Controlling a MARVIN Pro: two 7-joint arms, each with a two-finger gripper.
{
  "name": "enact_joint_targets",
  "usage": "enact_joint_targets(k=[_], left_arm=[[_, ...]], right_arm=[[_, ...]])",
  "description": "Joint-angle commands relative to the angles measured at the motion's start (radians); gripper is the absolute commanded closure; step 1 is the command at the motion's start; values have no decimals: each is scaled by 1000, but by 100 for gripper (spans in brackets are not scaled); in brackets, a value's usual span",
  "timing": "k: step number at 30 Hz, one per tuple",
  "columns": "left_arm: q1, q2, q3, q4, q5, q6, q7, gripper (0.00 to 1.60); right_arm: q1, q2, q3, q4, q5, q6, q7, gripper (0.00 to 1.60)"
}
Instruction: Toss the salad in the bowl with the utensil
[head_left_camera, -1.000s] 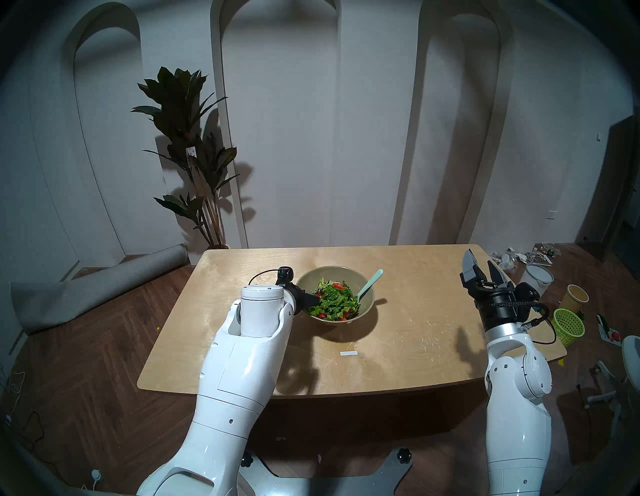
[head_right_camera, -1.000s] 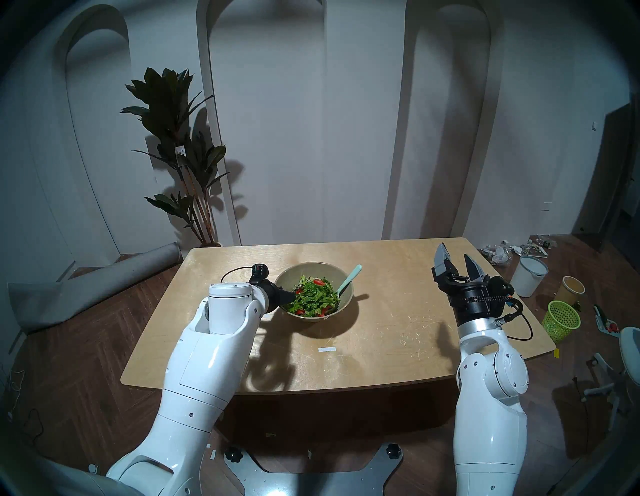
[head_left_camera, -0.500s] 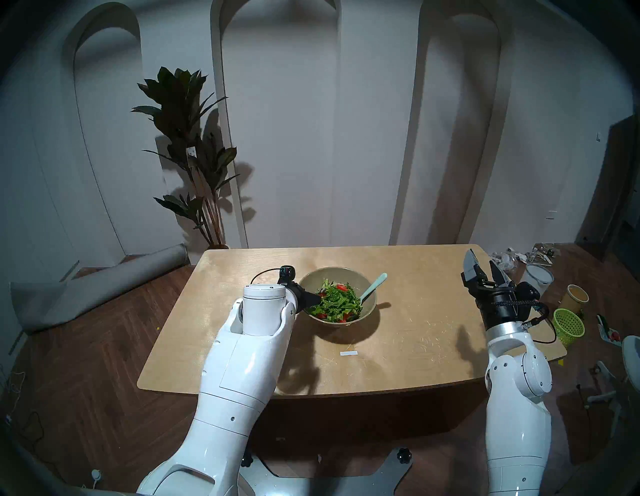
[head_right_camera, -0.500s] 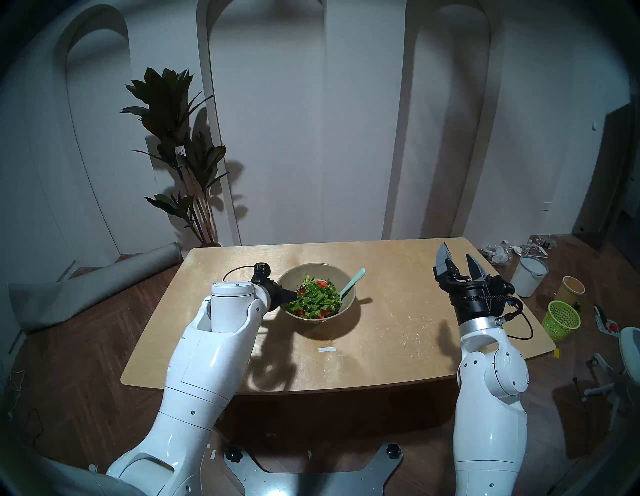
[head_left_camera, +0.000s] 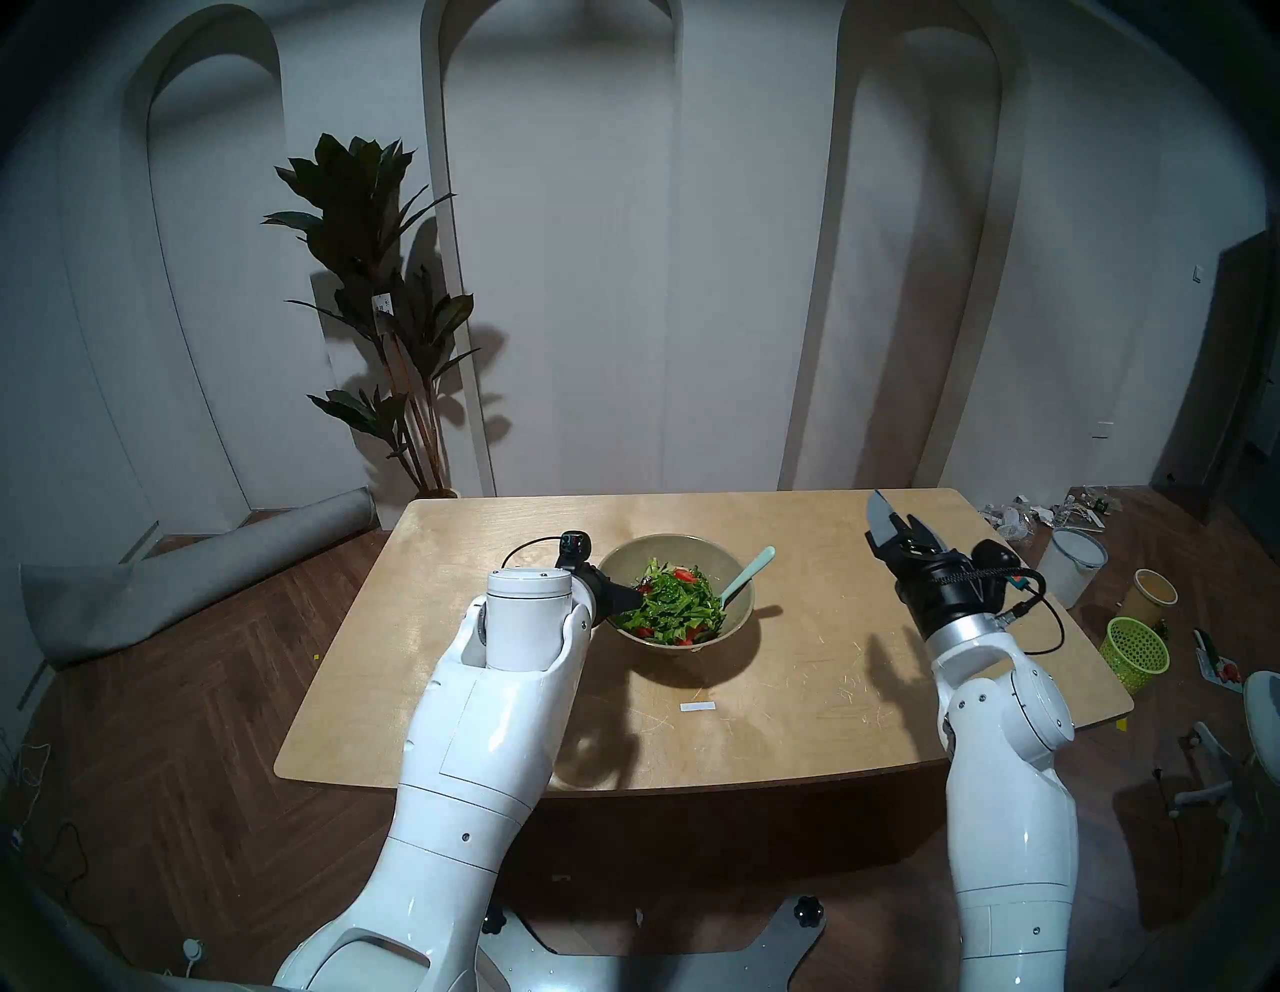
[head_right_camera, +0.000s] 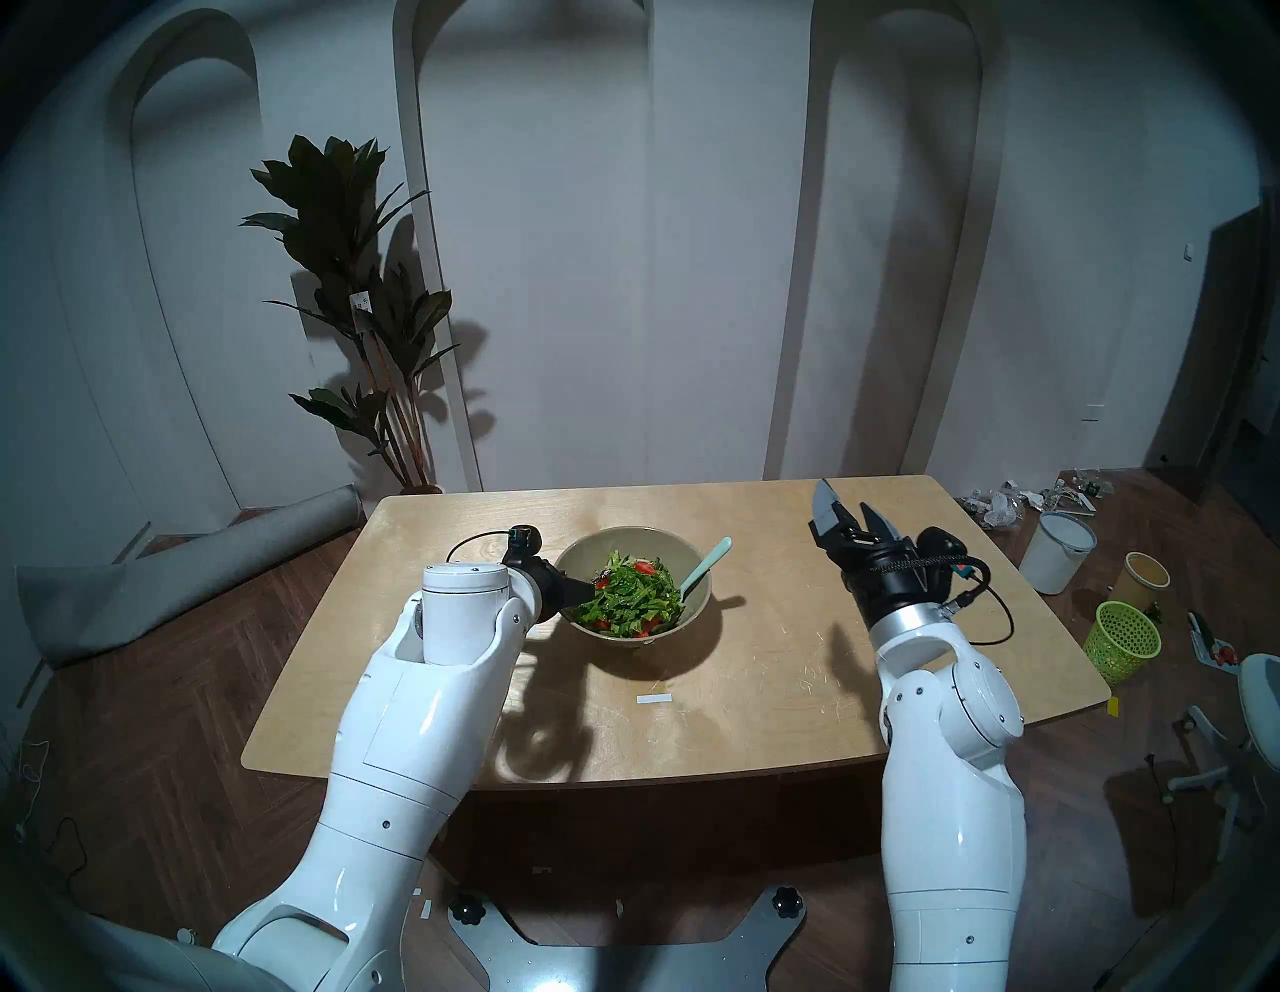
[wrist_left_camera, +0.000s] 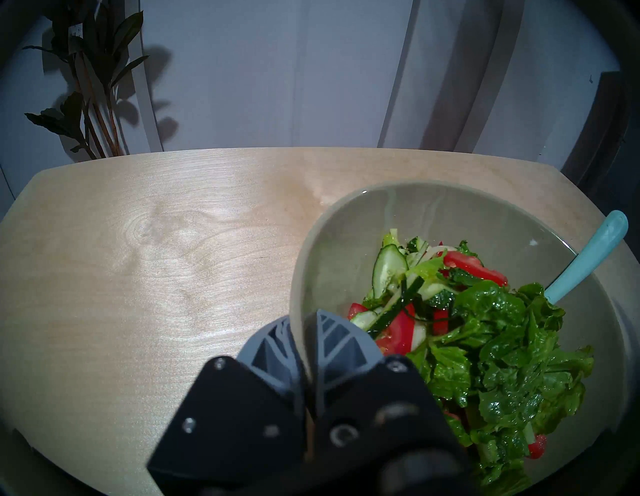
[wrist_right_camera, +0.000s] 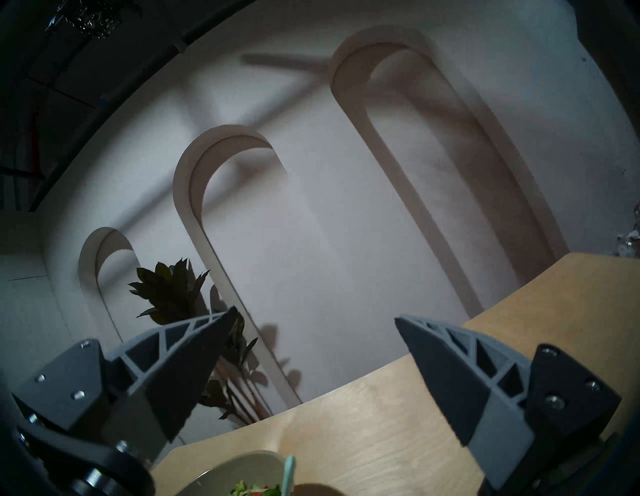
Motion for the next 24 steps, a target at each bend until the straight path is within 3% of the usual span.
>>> enact_joint_targets(k=[1, 11, 24], left_arm=[[-12, -3, 4, -6, 0, 0, -2, 160], [-12, -3, 4, -5, 0, 0, -2, 160], [-13, -2, 5, -5, 0, 1, -2, 160]], right_arm=[[112, 35, -87, 7, -10, 119, -82, 0], [210, 48, -196, 63, -55, 265, -230, 0], [307, 3, -216, 158, -23, 403, -317, 0]])
